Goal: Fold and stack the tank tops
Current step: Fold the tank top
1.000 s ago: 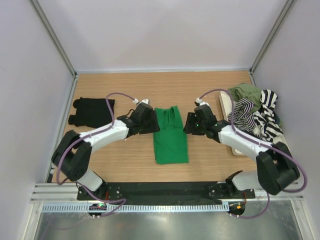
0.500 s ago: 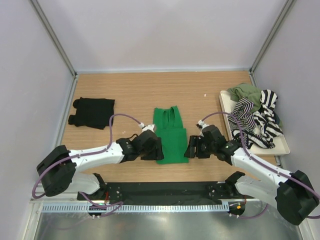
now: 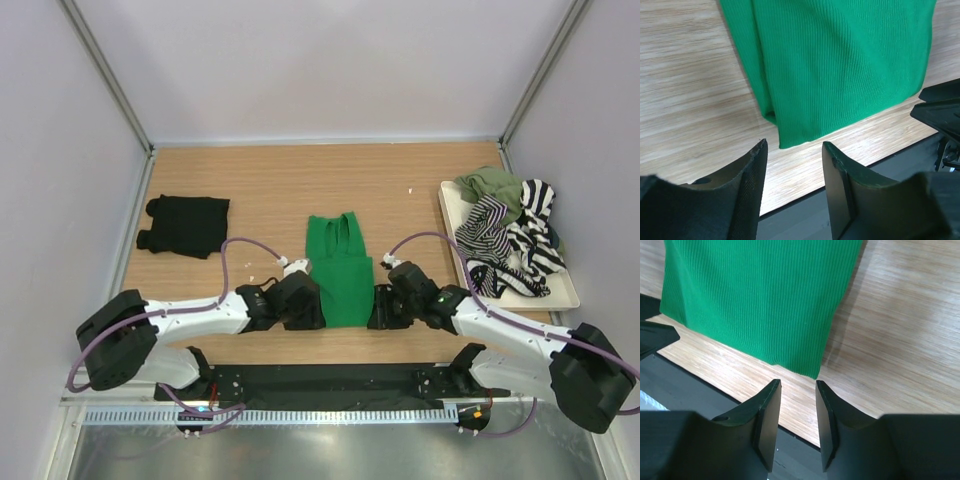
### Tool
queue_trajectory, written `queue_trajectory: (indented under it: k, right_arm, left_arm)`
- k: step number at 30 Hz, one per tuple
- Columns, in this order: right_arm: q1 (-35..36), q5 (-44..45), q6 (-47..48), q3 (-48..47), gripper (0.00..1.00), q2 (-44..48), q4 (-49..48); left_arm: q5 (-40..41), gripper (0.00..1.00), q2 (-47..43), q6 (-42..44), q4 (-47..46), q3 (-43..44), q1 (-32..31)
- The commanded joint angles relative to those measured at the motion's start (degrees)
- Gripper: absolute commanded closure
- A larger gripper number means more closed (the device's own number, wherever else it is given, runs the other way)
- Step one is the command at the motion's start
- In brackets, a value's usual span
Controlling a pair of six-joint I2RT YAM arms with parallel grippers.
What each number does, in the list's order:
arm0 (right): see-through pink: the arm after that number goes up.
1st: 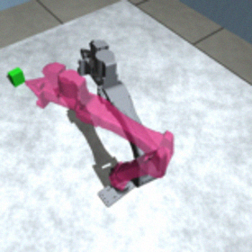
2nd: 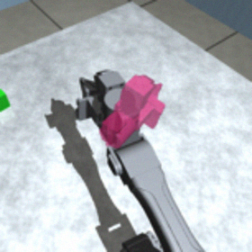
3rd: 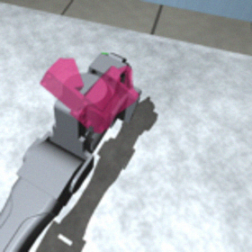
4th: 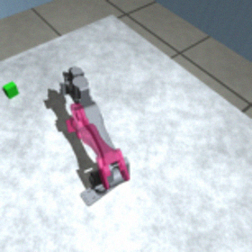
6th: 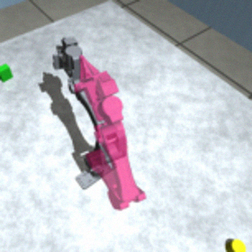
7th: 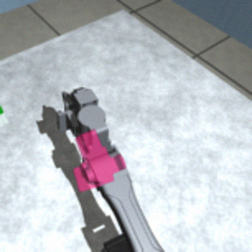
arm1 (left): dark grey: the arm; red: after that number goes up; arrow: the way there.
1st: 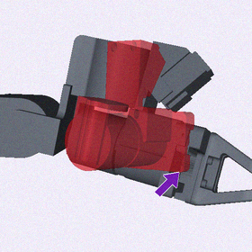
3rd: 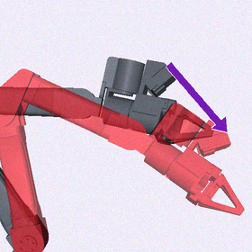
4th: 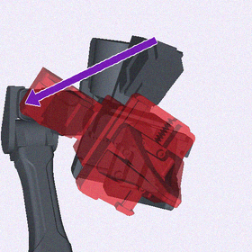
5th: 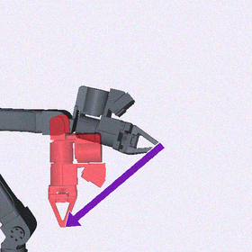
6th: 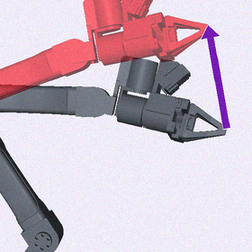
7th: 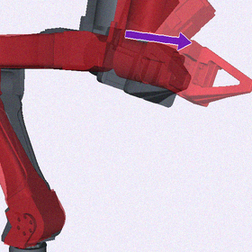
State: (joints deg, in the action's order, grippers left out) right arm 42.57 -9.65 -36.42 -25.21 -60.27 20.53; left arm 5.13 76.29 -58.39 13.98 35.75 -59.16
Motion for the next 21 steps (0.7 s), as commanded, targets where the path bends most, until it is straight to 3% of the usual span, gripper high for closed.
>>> queue_trajectory:
  k: [1, 7, 10, 11, 14, 16, 21]
  right_arm:
    - [0.32, 2.18, -0.93, -0.10, 0.61, -0.37, -2.52]
    - [0.33, 3.58, -0.67, -0.45, 0.62, -2.48, -3.31]
    - [0.67, 3.41, -0.58, -0.71, 0.70, -3.80, -3.75]
    - [0.85, 3.15, -0.49, -0.80, 0.78, -3.98, -3.92]
    - [2.08, 3.15, -0.93, -0.89, 0.88, -3.28, -3.40]
    - [2.78, 3.15, -1.45, -0.98, 0.99, -1.53, -2.61]
    - [3.75, 3.85, -2.07, -1.59, 0.99, 3.31, 1.96]
  left_arm:
    - [0.15, 0.52, 1.31, -1.02, -3.78, 0.02, -0.43]
    - [0.15, 0.59, 2.98, -1.37, -5.45, 0.11, -0.43]
    - [-0.46, 0.77, 3.43, -1.37, -5.37, 0.11, -0.52]
    - [-0.90, 0.88, 3.25, -1.37, -5.36, -0.06, -0.61]
    - [-1.08, 1.00, 1.59, -1.64, -5.28, -0.76, -1.31]
    - [-0.99, 1.00, 0.36, -2.25, -4.93, -1.29, -1.57]
    - [-0.73, 1.00, -4.13, -3.13, -2.73, -2.87, -2.81]
